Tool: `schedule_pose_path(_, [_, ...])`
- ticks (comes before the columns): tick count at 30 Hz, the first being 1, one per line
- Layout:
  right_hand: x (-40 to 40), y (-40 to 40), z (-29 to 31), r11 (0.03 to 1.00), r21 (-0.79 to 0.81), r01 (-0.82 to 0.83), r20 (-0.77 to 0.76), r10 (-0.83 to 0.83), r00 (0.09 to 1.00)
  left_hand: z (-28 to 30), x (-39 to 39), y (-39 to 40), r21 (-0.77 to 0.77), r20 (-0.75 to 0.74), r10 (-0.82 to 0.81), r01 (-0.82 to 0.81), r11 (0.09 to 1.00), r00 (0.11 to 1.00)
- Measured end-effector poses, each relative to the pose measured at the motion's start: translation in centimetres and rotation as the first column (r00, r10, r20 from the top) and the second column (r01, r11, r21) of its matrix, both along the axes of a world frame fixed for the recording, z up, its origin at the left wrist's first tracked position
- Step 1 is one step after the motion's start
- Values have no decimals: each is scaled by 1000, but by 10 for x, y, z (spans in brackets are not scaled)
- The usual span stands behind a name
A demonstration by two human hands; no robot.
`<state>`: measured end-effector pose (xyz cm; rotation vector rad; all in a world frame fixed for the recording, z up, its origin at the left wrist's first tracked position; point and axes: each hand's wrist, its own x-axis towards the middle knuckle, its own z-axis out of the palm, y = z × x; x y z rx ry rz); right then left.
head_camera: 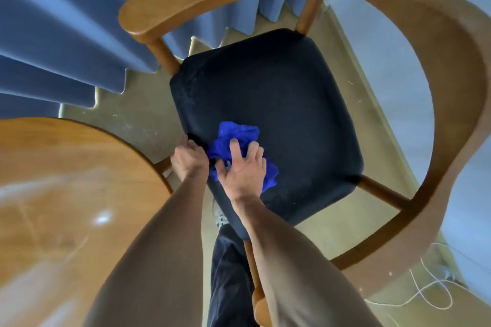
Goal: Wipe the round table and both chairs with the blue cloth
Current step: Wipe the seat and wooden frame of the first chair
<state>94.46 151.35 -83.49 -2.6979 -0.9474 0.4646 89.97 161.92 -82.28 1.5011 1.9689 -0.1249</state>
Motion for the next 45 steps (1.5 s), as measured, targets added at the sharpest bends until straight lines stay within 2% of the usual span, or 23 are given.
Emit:
schedule_pose_path(3, [-5,-8,-1,997,-18,-69,29,69,997,2,-19,-9,-120,-5,150,-149,981,989])
schedule_pose_path(5, [7,-19,-1,991,-36,-129,54,131,990,2,-28,-21,-179,14,134,-130,975,991])
schedule_pose_path(7, [17,-30,1,991,-75,-114,63,119,991,2,-31,-35,-249,55,121,-104,963,991])
schedule_pose_path(9, [19,-43,7,992,-117,43,31,-40,999,5,-30,-45,-279,97,114,-83,957,989])
schedule_pose_path(11, [22,-60,14,945,-190,268,-17,-276,961,9,-25,-50,-276,103,119,-86,957,988])
schedule_pose_path(15, [55,-103,17,782,-292,550,28,-568,823,13,-12,-57,-296,51,150,-128,947,987])
schedule_pose_path(16, [68,-114,17,717,-305,627,43,-647,761,13,-9,-58,-294,43,162,-143,945,986])
schedule_pose_path(18, [92,-133,16,537,-315,783,68,-810,583,10,-6,-59,-285,29,182,-166,944,983])
schedule_pose_path(20, [103,-147,16,393,-306,867,38,-905,424,6,-6,-61,-270,10,180,-171,948,984])
schedule_pose_path(22, [98,-150,16,353,-254,900,-36,-934,356,6,-6,-62,-254,0,178,-172,952,984])
schedule_pose_path(23, [91,-147,15,357,-230,905,-53,-933,355,6,-7,-62,-248,1,181,-175,953,984])
schedule_pose_path(26, [55,-124,21,428,-255,867,-31,-900,435,4,-8,-61,-252,13,191,-182,951,982])
schedule_pose_path(29, [5,-95,30,571,-342,746,-47,-803,593,6,-15,-53,-263,20,226,-213,941,974])
schedule_pose_path(32, [-44,-78,36,698,-401,593,-116,-681,723,3,-26,-49,-351,112,290,-236,906,950])
schedule_pose_path(35, [-76,-80,36,823,-349,449,-199,-533,822,-15,-43,-46,-402,191,386,-287,869,903])
schedule_pose_path(39, [-76,-83,33,888,-248,387,-210,-439,874,-63,-64,-49,-441,237,406,-275,855,883])
schedule_pose_path(42, [-68,-69,31,969,-188,161,-196,-197,961,-97,-69,-50,-491,275,458,-286,823,846])
schedule_pose_path(43, [-65,-62,31,983,-164,79,-201,-111,973,-87,-67,-49,-488,279,456,-284,825,845])
schedule_pose_path(45, [-59,-39,28,991,-88,-102,-225,80,971,-31,-57,-41,-481,301,493,-316,818,816])
